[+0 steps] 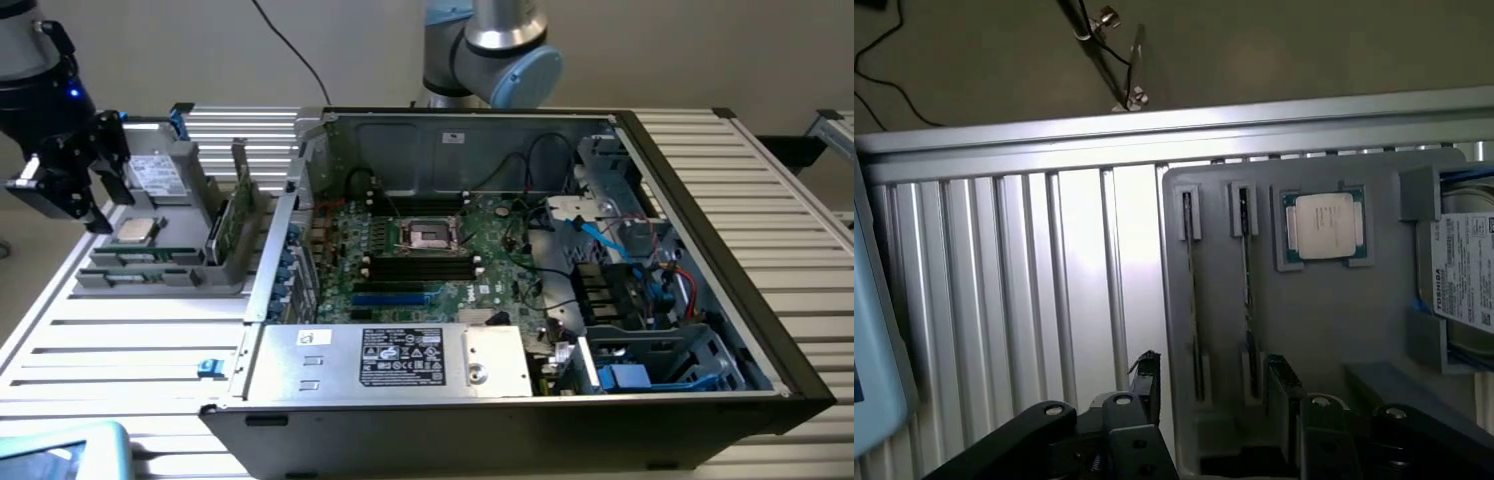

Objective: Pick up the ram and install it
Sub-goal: 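Pick up the ram and move it above insertion slot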

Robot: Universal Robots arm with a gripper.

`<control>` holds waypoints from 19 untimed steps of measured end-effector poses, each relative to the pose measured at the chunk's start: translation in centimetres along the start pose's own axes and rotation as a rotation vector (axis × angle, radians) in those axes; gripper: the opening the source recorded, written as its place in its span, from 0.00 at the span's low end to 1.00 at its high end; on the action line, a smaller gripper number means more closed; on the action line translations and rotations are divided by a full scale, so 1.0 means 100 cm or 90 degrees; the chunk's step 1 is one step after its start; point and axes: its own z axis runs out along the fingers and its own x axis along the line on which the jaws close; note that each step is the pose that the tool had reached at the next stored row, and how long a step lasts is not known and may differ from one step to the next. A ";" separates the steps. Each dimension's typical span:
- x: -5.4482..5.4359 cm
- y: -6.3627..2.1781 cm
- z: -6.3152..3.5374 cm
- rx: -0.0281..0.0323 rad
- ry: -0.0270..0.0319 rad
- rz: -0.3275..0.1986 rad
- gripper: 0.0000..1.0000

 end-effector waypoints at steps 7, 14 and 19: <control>0.001 0.0016 0.0120 0.0043 -0.0003 0.000 0.54; 0.003 0.0012 0.0244 0.0062 -0.0004 0.000 0.54; 0.004 -0.0001 0.0333 0.0070 -0.0004 -0.006 0.54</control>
